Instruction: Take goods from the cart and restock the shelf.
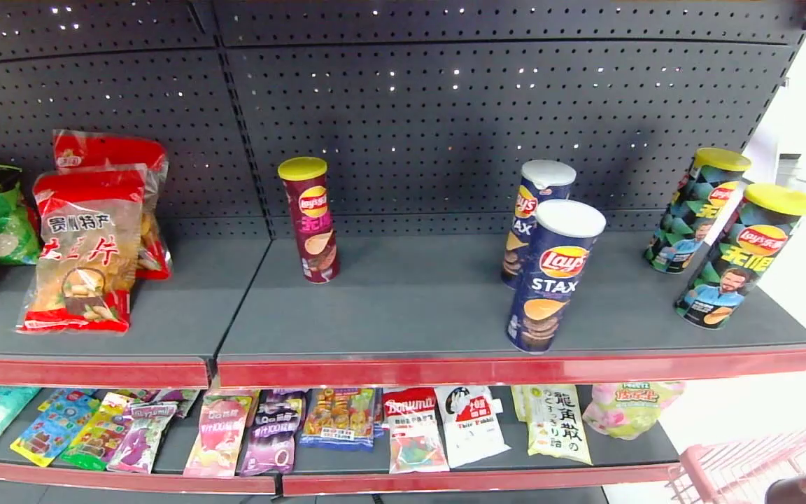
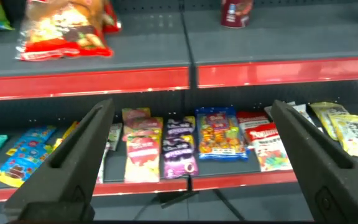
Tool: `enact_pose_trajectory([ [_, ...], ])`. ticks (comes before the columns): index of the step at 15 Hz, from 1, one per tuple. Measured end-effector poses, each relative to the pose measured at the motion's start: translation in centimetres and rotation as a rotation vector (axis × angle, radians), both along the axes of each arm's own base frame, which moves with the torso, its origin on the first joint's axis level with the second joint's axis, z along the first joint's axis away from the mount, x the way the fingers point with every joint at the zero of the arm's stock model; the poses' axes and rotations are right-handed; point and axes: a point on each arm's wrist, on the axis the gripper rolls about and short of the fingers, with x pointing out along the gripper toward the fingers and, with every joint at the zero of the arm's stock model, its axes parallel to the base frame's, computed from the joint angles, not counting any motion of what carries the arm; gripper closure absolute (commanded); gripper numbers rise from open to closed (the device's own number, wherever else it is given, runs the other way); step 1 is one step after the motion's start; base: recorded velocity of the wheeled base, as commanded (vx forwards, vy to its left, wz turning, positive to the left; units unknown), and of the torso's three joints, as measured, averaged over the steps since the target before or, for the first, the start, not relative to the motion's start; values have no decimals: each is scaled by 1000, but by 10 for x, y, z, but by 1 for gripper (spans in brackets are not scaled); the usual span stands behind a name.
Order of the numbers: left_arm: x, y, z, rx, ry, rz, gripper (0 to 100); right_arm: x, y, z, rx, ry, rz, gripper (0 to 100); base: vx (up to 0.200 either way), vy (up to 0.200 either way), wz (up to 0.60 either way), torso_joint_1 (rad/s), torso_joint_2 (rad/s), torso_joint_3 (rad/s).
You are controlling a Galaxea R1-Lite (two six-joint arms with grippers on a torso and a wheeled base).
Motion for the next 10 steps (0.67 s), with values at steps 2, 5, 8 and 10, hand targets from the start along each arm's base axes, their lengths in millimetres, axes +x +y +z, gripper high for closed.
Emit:
enact_pose_trajectory([
  [2, 0, 0, 0, 0, -1, 0, 0, 0, 0, -2, 0, 6, -1, 100, 0, 0, 0, 0, 0, 0],
  [5, 0, 0, 0, 0, -3, 1, 0, 0, 0, -4, -1, 13, -1, 100, 0, 0, 0, 0, 0, 0],
  [8, 0, 0, 0, 0, 0, 0, 0, 0, 0, -4, -1, 10, -3, 100, 67, 0, 0, 4, 1, 1],
  [10, 0, 0, 0, 1, 0, 1, 0, 0, 0, -6, 0, 14, -3, 100, 200, 0, 0, -7, 0, -2],
])
